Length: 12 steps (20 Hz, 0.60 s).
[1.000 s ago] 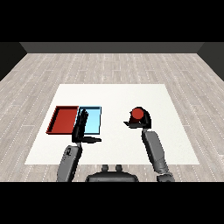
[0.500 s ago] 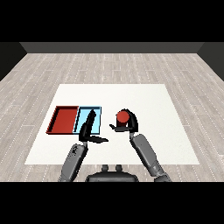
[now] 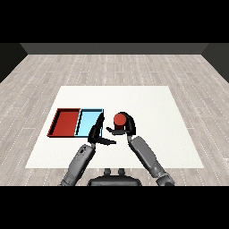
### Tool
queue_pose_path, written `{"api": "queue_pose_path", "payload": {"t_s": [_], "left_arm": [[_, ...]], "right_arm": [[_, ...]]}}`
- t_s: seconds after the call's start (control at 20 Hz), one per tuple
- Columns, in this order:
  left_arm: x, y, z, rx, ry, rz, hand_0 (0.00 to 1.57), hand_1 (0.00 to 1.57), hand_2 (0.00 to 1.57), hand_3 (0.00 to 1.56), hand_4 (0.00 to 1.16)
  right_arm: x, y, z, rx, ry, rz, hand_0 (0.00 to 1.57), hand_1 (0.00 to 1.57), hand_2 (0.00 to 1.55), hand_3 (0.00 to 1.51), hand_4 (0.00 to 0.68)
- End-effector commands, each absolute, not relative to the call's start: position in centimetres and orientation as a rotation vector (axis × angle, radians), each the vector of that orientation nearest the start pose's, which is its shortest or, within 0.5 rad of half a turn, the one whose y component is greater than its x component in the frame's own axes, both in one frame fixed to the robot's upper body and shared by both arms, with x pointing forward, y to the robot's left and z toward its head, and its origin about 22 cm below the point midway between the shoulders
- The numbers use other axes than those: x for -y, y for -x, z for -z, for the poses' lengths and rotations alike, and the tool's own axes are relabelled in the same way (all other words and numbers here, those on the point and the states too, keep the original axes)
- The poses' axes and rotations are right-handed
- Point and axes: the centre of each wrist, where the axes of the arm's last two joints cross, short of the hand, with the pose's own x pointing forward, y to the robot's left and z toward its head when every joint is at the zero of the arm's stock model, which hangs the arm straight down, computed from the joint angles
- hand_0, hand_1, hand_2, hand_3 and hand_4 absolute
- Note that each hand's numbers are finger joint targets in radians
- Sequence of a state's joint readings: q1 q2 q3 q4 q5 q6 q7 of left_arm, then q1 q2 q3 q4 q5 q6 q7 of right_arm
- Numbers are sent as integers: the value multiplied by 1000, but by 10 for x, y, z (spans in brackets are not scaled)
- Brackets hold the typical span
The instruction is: Pick the red can and put it in the red box
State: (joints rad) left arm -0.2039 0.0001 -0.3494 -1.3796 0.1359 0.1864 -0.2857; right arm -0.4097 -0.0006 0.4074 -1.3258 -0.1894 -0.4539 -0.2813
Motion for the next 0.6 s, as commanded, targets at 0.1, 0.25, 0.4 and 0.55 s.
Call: {"api": "queue_pose_path", "payload": {"t_s": [0.1, 0.25, 0.4, 0.55], "left_arm": [[-118, -285, 7, 1775, 289, 91, 0, 0, 0, 0, 0], [-105, -274, 19, 1783, 294, 113, 0, 0, 0, 0, 0], [-113, -278, 3, 1722, 302, 117, 0, 0, 0, 0, 0], [-108, -261, 44, 1741, 289, 103, 0, 0, 0, 0, 0]], "right_arm": [[73, -288, -47, 1926, -148, -22, 1449, 1449, 1438, 1384, 635], [71, -297, -51, 1937, -158, -47, 1444, 1444, 1432, 1385, 633], [88, -287, -28, 1931, -151, -56, 1435, 1435, 1433, 1377, 637], [73, -297, -50, 1919, -175, -40, 1435, 1435, 1437, 1376, 630]]}}
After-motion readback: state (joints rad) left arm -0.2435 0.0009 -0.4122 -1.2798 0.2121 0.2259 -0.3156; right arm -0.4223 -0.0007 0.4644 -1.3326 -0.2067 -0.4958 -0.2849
